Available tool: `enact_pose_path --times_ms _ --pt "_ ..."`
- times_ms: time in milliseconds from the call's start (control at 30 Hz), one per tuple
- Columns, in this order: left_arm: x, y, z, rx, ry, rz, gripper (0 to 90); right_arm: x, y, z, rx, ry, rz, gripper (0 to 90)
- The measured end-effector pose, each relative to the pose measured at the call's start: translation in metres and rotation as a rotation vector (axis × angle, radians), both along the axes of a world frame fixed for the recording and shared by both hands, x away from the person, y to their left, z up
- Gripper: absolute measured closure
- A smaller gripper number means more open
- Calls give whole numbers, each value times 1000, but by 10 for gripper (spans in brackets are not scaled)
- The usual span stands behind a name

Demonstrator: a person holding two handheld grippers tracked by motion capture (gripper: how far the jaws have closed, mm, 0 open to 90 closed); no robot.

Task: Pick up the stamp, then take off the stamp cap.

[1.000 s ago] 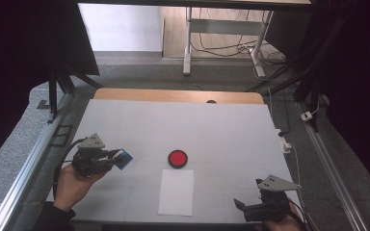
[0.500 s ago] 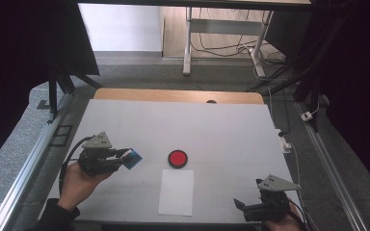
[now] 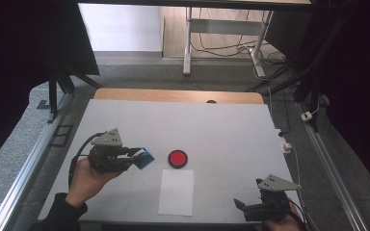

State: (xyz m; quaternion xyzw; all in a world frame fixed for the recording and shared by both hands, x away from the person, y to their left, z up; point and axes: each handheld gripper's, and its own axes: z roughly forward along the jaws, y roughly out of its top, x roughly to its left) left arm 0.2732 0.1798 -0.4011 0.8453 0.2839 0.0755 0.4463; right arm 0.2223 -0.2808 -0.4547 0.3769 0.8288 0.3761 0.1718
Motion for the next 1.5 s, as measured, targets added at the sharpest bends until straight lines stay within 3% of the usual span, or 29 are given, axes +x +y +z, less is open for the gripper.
enact_pose_path --times_ms 300,667,1267,1500 --pt "3 -13 10 -17 -1 -52 701 0 0 0 -2 2 -2 0" --pt "7 -38 17 -7 -19 -114 701 1 0 0 -3 -2 5 0" --pt "7 -45 6 -7 0 -133 701 0 0 1 5 -12 12 0" --pt "10 -46 2 -15 23 -134 702 0 7 3 25 -32 49 0"
